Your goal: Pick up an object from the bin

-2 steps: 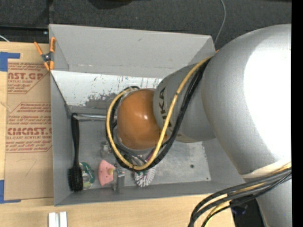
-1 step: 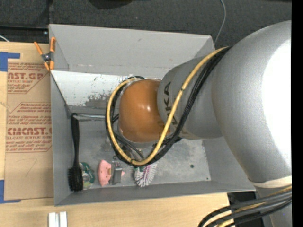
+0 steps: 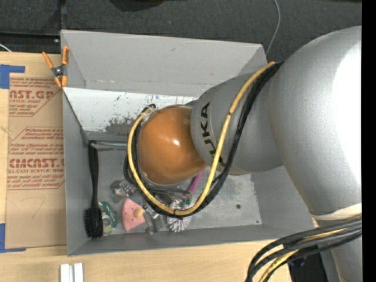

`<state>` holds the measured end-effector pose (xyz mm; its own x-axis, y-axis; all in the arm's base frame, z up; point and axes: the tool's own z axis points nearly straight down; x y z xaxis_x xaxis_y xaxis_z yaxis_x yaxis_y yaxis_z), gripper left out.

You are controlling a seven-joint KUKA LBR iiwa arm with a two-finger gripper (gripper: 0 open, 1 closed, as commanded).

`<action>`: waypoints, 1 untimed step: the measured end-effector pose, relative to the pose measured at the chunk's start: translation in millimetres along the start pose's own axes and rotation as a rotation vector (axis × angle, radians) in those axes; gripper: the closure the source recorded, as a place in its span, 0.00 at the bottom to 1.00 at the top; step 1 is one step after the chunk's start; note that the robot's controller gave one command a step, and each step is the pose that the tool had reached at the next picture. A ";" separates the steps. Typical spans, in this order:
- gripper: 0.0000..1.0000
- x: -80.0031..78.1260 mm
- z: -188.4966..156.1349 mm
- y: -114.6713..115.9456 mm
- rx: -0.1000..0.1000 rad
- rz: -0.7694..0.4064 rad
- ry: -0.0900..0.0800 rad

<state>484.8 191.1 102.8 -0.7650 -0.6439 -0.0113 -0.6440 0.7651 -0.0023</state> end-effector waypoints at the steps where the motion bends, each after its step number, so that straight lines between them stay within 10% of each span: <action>1: 0.00 5.8 21.2 -7.3 0.003 0.421 -0.006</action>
Offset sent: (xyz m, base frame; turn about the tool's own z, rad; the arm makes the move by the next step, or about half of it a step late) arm -0.0017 -0.0104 -0.0328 0.0215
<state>485.3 181.9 81.5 -0.9613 -0.2750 -0.0177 -0.2751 0.9614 0.0013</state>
